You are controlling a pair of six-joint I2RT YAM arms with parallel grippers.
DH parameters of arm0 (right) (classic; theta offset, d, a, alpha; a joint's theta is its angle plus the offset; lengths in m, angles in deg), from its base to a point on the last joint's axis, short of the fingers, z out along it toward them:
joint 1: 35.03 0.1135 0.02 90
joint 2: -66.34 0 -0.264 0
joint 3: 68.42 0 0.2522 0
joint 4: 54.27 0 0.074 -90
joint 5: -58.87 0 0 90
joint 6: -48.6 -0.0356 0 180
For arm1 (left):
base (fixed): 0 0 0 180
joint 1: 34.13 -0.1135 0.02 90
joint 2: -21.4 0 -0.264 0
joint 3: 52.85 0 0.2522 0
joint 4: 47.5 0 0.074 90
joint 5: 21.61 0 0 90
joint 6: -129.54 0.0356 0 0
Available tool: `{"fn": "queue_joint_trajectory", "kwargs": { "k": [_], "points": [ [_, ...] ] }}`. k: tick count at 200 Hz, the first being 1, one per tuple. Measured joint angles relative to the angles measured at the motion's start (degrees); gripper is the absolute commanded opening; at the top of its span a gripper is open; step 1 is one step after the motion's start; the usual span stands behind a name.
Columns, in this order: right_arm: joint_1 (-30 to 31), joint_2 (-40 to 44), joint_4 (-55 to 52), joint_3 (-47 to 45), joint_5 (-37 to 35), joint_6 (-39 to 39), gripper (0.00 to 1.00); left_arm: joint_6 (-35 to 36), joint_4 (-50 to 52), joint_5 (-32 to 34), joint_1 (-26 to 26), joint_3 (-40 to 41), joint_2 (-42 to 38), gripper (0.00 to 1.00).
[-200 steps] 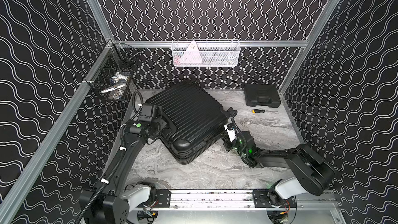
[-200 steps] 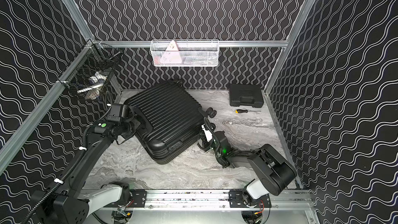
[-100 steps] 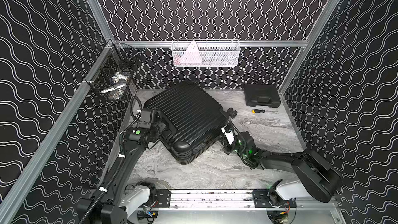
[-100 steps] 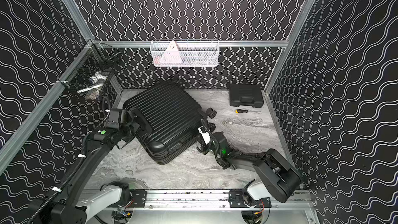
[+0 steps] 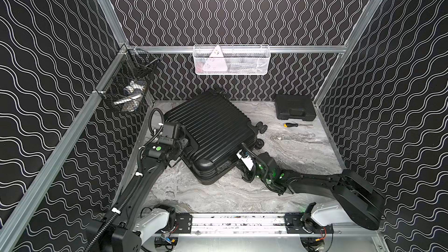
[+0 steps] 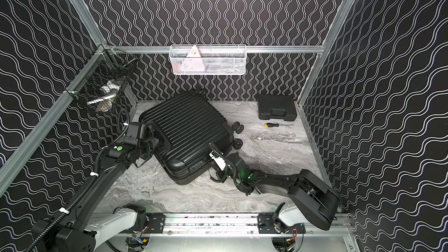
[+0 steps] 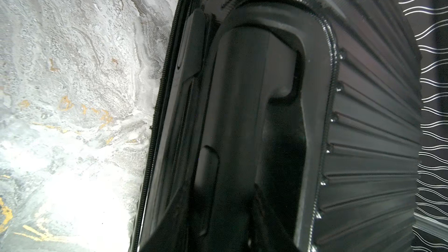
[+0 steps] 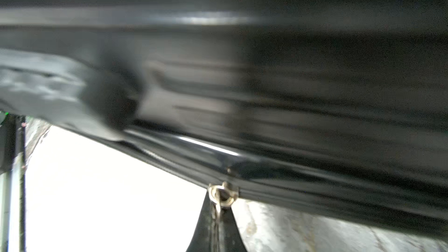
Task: Close the suitcase zippers
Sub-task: Zip the zipper on the suitcase, then place the suitcase at the center of the board.
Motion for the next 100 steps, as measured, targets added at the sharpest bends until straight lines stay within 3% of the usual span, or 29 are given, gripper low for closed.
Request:
{"fn": "queue_joint_trajectory", "kwargs": {
  "k": [100],
  "points": [
    [12.7,-3.63,-0.87,4.15,-9.27,-1.51,0.0,-2.89,0.57,5.4,3.32,-0.42,1.11,0.0]
  ]
}}
